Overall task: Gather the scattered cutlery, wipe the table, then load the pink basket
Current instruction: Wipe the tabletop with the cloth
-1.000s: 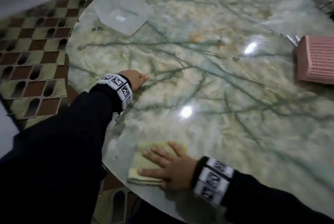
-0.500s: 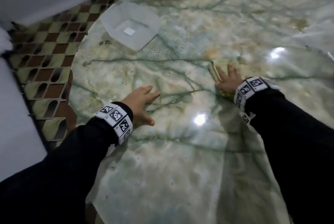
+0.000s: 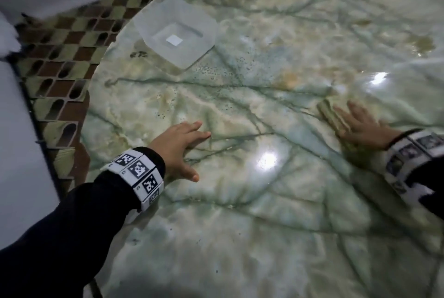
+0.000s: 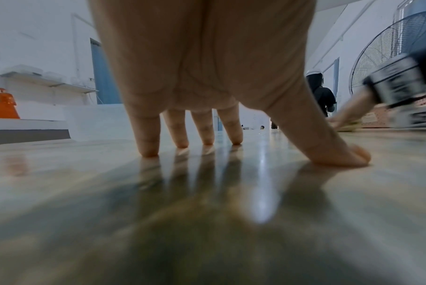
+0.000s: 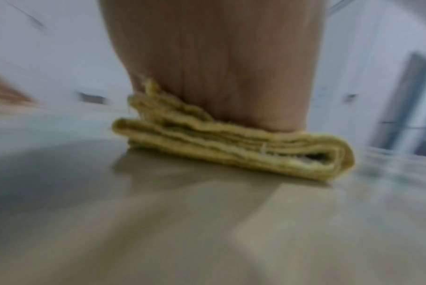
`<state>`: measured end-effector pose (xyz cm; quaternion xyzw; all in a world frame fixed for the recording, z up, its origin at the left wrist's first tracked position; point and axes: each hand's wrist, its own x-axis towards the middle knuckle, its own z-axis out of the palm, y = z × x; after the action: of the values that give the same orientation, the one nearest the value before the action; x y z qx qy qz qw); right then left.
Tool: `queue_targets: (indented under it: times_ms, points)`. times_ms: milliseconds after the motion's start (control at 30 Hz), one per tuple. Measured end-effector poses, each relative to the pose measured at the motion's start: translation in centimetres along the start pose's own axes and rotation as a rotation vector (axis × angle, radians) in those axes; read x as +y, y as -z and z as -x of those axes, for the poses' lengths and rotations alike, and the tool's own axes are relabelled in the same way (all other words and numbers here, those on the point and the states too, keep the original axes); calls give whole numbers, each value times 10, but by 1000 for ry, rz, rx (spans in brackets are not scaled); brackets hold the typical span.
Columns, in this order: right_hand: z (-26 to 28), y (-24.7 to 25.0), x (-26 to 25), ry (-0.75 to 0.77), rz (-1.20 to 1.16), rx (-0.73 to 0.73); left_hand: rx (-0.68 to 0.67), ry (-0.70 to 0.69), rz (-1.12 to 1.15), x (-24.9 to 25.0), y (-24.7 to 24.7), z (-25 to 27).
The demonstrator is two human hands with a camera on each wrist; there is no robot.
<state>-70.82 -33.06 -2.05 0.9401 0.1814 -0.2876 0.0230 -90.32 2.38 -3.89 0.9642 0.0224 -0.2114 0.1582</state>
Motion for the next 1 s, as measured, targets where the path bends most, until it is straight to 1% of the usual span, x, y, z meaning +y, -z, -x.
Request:
queue_targets:
  times_ms: [33,100,133,167,200,267,300,367,400,433,467,500,533,567,600,667,700,733,767,800,833,867,900,933,967,1000]
  points:
    - [-29,19,12,-81,-76,53,2,7,4,1,1,1]
    - [-72,43,12,-196,-198,99,7,22,15,2,1,1]
    - [-88,50,-1,-220,-206,123,8,30,19,2,1,1]
    - [-100,52,-20,-213,-193,143,8,34,21,3,2,2]
    - [-104,53,-46,-148,-147,155,8,36,25,3,2,2]
    - [-95,43,-97,75,-62,135,7,41,32,5,3,3]
    - [-79,29,-117,181,-19,94,10,45,35,6,3,3]
    - [-31,-6,-140,331,103,33,24,47,38,5,3,3]
    - [-1,-24,-143,392,155,19,22,44,36,5,3,3]
    - [25,-38,-135,459,210,-8,18,38,33,4,2,2]
    - [43,-48,-121,513,255,-48,15,34,32,3,2,2]
    - [48,-49,-103,512,298,-93,12,31,32,3,2,1]
    - [40,-43,-83,460,315,-97,8,30,31,3,2,1]
    - [27,-29,-67,350,300,-96,7,30,29,4,2,2]
    - [4,-14,-51,230,214,-55,10,33,28,4,1,2]
    - [-46,19,-32,33,68,87,23,43,40,5,1,3]
    - [-69,35,-30,-28,40,113,25,45,46,6,2,3]
    - [-87,48,-38,-64,20,109,24,47,50,6,2,3]
    - [-101,54,-55,-71,-15,95,26,47,54,6,2,3]
    - [-106,56,-81,-42,-21,90,29,48,61,7,2,4]
    - [-110,48,-110,10,-28,72,33,53,75,7,3,5]
    - [-108,32,-139,105,-10,72,41,66,97,8,3,6]
    - [-97,14,-161,267,-4,150,50,83,123,8,3,7]
    - [-75,2,-166,337,103,278,55,93,143,8,3,8]
    - [-44,-17,-166,383,105,271,54,94,153,8,4,8]
    - [-9,-28,-162,413,96,110,55,94,155,7,3,8]
